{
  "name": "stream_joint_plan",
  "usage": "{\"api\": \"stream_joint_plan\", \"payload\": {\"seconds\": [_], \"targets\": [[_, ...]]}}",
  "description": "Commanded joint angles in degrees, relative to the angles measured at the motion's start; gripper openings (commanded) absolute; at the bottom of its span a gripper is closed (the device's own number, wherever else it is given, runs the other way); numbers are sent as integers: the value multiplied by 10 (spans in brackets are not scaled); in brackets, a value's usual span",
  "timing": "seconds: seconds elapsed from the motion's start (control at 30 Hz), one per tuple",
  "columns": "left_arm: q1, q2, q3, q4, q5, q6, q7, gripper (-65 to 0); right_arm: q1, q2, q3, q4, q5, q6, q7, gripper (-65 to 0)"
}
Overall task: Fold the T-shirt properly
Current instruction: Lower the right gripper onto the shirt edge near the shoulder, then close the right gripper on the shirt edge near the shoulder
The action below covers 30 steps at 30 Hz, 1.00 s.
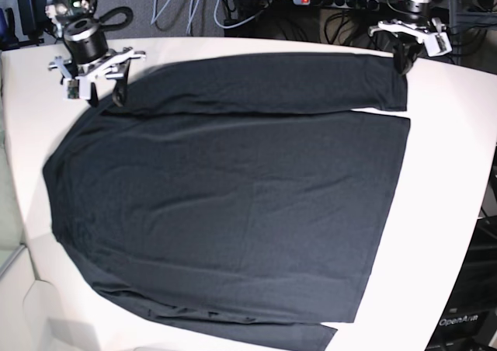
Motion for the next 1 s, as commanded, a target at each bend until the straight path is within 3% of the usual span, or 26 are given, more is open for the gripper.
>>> {"api": "stream_joint_plan", "payload": {"seconds": [0.0, 0.17, 0.47, 0.97], "targets": [[5, -11, 1, 5, -1, -1, 3, -650, -2, 3, 1, 10, 3, 4, 10, -295], [5, -12, 1, 6, -1, -1, 3, -650, 13, 2, 2, 2, 3, 4, 7, -295], [4, -20, 1, 6, -1, -1, 4, -650, 37, -40, 52, -58, 3, 4, 7, -293], [4, -20, 1, 6, -1, -1, 3, -650, 54, -41, 51, -95, 3, 4, 7, -292]]}}
